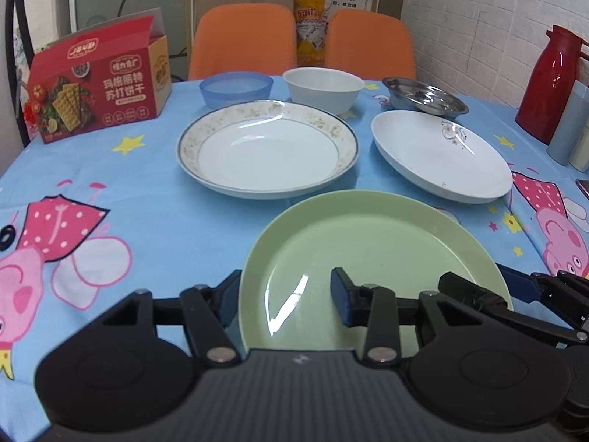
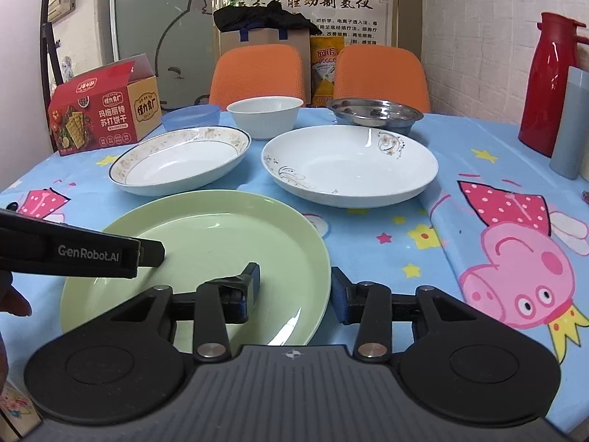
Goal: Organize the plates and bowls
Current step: 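Close both tools on the green plate rim and lift it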
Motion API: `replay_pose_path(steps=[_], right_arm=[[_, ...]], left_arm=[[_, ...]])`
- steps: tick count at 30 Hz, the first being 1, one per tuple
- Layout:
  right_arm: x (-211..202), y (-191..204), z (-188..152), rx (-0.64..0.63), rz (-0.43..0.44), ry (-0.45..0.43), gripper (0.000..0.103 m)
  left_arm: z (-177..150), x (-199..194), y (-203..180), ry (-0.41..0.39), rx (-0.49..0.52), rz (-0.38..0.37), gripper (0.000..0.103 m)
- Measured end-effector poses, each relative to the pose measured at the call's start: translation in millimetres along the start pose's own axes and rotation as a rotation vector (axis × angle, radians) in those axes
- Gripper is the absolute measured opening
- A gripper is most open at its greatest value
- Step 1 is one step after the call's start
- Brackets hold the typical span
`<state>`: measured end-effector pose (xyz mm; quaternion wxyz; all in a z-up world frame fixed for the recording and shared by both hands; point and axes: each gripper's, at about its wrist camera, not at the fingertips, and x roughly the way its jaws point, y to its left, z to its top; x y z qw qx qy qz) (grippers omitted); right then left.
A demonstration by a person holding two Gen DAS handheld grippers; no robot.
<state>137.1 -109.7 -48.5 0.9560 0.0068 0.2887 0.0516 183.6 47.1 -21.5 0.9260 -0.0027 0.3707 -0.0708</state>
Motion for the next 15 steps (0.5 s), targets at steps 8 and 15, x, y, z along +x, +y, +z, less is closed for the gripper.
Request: replay_pose_path(steps=[8, 15], right_arm=[[7.4, 62.2, 10.4, -0.064, 0.130, -0.022, 0.072], [28.4, 91.1, 12.1, -0.132, 0.138, 0.006, 0.074]], left_arm=[[-9.7, -28.1, 71.3, -0.012, -0.097, 0.126, 0.039], [-11.0, -8.9, 92.0, -0.004, -0.143, 0.129, 0.039]])
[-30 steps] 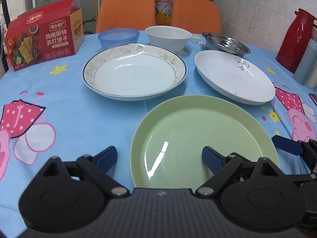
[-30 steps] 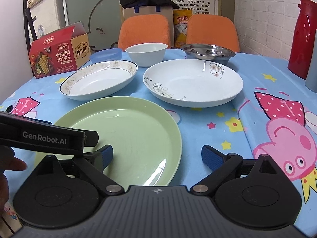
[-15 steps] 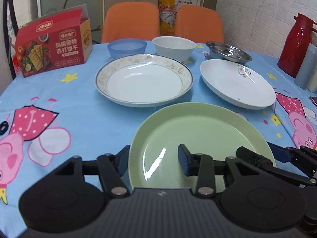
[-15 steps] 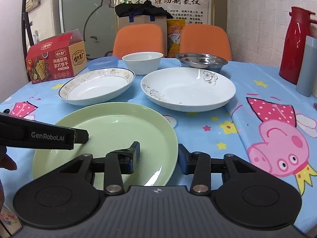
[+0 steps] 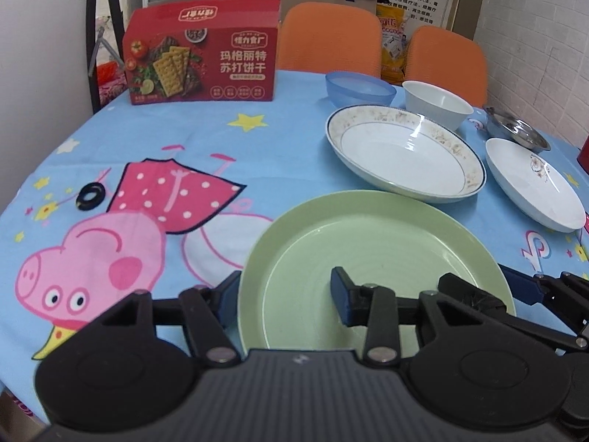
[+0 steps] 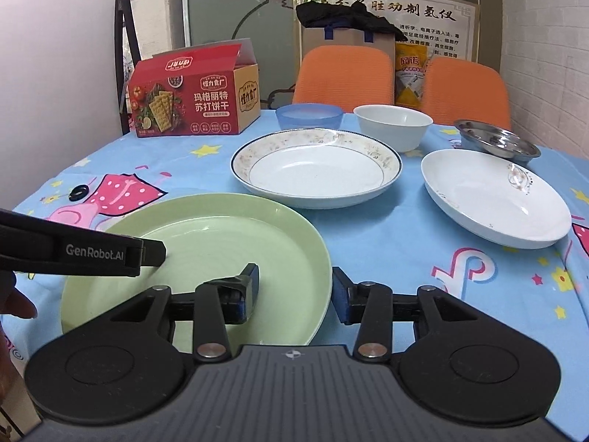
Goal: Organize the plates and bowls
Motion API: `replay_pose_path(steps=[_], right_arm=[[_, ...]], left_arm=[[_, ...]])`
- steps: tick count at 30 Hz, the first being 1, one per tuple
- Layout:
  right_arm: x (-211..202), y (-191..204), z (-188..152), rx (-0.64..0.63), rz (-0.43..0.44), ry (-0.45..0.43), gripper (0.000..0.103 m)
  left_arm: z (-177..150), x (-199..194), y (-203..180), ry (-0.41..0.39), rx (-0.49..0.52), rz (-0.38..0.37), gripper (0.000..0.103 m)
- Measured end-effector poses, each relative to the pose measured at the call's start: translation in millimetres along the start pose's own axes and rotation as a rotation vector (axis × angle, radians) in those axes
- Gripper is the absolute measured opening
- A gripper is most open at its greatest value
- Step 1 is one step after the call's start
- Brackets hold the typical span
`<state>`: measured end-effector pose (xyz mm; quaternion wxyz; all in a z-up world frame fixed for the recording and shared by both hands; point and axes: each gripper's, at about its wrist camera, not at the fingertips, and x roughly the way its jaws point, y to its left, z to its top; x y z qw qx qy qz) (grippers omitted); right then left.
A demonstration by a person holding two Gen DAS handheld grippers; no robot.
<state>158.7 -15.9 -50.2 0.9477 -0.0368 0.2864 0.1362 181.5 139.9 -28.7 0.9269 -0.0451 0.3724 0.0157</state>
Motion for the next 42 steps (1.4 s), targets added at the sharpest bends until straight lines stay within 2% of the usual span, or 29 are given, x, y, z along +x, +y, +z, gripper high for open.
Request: replay_pose_path(steps=[3, 4, 5, 6, 9, 11, 12, 18, 22, 26, 30, 34, 38, 42], right_arm=[[1.5, -0.9, 1.0, -0.004, -0.003, 0.004, 0.075], [1.6, -0.9, 1.4, -0.006, 0.000, 0.006, 0.077], [1.5, -1.7, 1.8, -0.007, 0.011, 0.009, 0.078], [1.2, -3.7, 1.9, -0.009, 0.031, 0.011, 0.080], [-7.1, -14.7, 5.8, 0.019, 0.044, 0.012, 0.083], [-19.6, -25.7, 10.1, 0.054, 0.031, -0.030, 0.094], [-23.4, -30.4, 13.4, 0.062, 0.022, -0.044, 0.103], [-20.8, -50.2, 41.4, 0.040, 0.016, -0.086, 0.103], [6.3, -57.1, 65.5, 0.004, 0.012, -0.095, 0.103], [45.6, -61.7, 86.8, -0.031, 0.023, -0.076, 0.103], [79.8, -67.1, 96.7, -0.048, 0.028, -0.031, 0.103], [103.6, -66.8, 100.6, -0.055, 0.042, 0.015, 0.103], [110.4, -59.9, 101.8, -0.090, 0.035, 0.009, 0.103], [120.8, -49.5, 100.0, -0.068, 0.117, 0.060, 0.103]], left_arm=[[0.9, 3.4, -0.2, -0.010, -0.012, -0.003, 0.042], [0.4, 3.7, 1.2, -0.009, -0.021, -0.013, 0.048], [0.7, 4.5, 1.8, -0.001, -0.021, -0.026, 0.070], [1.0, 3.5, 2.9, -0.005, -0.030, -0.012, 0.087], [6.0, -8.7, 6.6, -0.056, -0.032, -0.012, 0.088], [17.4, -15.9, 10.8, -0.091, -0.058, -0.023, 0.090], [25.5, -18.5, 11.7, -0.107, -0.067, -0.032, 0.090], [80.8, -19.2, 7.8, -0.190, -0.041, -0.091, 0.092], [105.5, 12.3, 7.1, -0.147, -0.034, -0.126, 0.092], [112.9, 50.4, 4.1, -0.070, -0.022, -0.153, 0.092], [119.4, 78.2, 1.8, -0.035, -0.021, -0.153, 0.092], [125.1, 93.7, 0.4, -0.022, -0.008, -0.161, 0.092], [126.5, 101.4, 2.2, -0.012, 0.002, -0.161, 0.092], [125.5, 97.4, 9.3, -0.019, 0.000, -0.154, 0.092]])
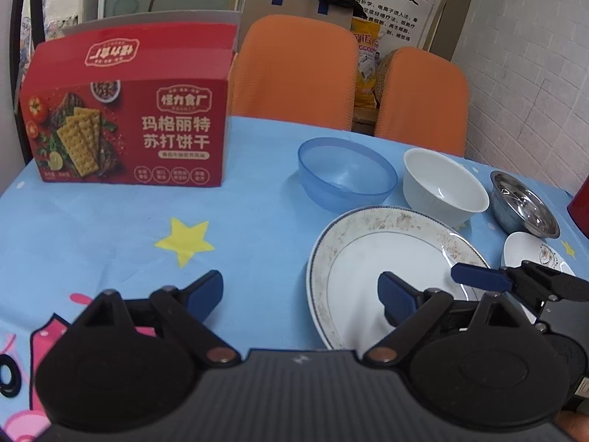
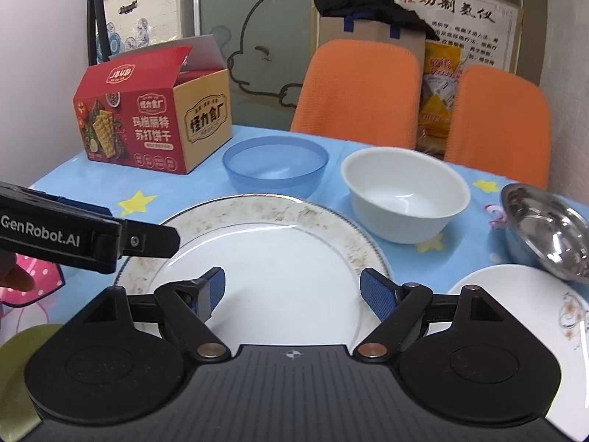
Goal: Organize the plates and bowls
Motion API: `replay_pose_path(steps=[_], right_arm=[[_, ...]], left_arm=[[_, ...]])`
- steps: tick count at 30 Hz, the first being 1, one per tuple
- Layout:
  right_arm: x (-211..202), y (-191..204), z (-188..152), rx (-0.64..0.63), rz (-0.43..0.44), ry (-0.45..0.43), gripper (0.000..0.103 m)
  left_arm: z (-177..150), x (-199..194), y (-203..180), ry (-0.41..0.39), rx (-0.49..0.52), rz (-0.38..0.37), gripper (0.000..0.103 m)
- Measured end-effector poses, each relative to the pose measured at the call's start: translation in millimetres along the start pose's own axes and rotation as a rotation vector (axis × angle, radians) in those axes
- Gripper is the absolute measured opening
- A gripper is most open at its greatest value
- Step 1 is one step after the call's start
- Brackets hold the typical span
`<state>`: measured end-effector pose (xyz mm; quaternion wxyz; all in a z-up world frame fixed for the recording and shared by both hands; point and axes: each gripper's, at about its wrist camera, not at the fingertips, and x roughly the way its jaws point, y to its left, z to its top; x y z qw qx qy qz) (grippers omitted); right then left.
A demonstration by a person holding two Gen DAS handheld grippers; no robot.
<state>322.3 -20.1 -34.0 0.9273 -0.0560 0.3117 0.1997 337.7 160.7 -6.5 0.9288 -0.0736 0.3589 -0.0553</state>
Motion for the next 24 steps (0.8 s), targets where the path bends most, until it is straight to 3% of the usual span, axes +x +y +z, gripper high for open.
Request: replay_pose_path(steps=[5, 10, 14, 24], right_arm=[[-12.8, 21.0, 8.3, -0.060, 0.007, -0.076, 0.103], [-27.0, -11.2, 10.8, -0.030, -0.061, -0.126, 0.103], [-15.4, -33.1, 10.0, 0.014, -0.035, -0.100, 0.103], [9.8, -28.4, -2.2, 0.036, -0.002, -0.028, 0.103]], left_arm=[[-1.0, -13.0, 8.9, -0.024, -0.016, 0.015, 0.092], [2.1, -19.0, 7.2, -0.050, -0.026, -0.003, 0.092], [1.5, -17.1, -0.4, -0.050, -0.003, -0.008, 0.092], [1.2, -6.5, 3.5, -0.026, 0.000, 0.011, 0.092]])
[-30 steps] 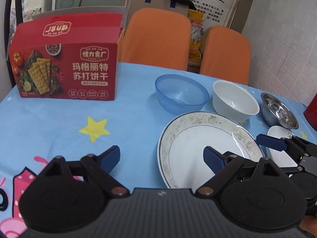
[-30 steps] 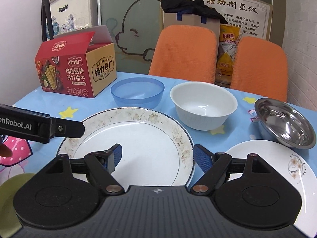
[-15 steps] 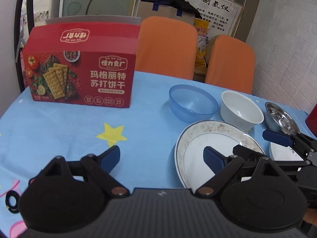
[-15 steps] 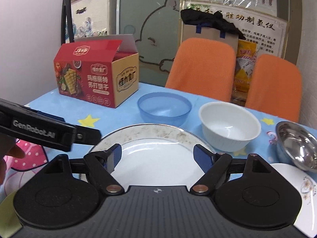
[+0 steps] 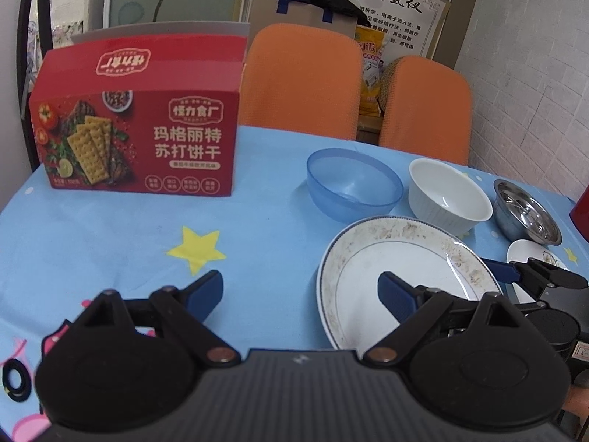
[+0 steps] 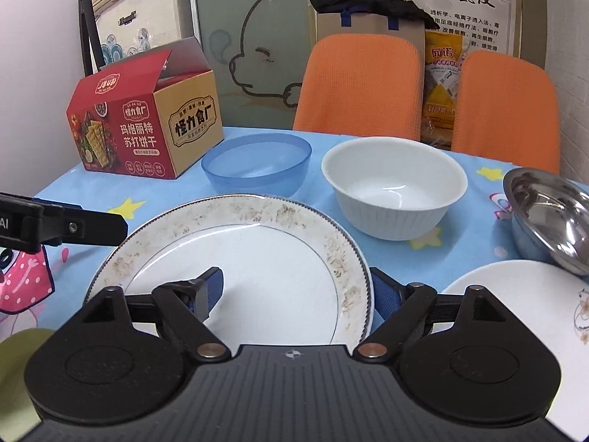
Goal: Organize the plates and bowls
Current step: 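Move both tools to the rim of the white gold-rimmed plate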
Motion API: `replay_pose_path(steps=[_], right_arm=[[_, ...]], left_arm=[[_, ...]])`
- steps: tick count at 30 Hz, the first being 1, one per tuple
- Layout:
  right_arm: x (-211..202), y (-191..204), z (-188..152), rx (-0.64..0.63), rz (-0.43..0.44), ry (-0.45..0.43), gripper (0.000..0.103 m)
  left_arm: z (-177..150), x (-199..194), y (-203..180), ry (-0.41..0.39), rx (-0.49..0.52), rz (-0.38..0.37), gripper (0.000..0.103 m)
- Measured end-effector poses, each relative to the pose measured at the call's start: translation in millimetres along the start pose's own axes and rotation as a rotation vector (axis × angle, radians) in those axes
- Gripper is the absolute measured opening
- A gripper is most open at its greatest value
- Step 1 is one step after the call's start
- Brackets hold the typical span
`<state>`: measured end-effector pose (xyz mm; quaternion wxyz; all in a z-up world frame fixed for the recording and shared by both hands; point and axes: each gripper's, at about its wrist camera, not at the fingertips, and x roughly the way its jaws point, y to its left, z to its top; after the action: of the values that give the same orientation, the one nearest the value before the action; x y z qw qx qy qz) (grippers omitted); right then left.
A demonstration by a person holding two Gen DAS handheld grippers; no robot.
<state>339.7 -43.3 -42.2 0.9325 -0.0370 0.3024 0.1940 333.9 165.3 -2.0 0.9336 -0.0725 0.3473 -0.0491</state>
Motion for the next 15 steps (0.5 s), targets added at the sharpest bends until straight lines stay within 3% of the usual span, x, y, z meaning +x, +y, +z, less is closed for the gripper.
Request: replay_pose_path(steps=[6, 15], right_arm=[[6.3, 13.4, 6.8, 0.012, 0.048, -0.002, 0.103], [-10.5, 9.7, -7.0, 0.029, 0.004, 0.011, 0.103]], left_arm=[[-0.7, 2.7, 5.0, 0.015, -0.015, 0.007, 0.092], [-3.5, 24.8, -13.6, 0.064, 0.031, -0.024, 0.092]])
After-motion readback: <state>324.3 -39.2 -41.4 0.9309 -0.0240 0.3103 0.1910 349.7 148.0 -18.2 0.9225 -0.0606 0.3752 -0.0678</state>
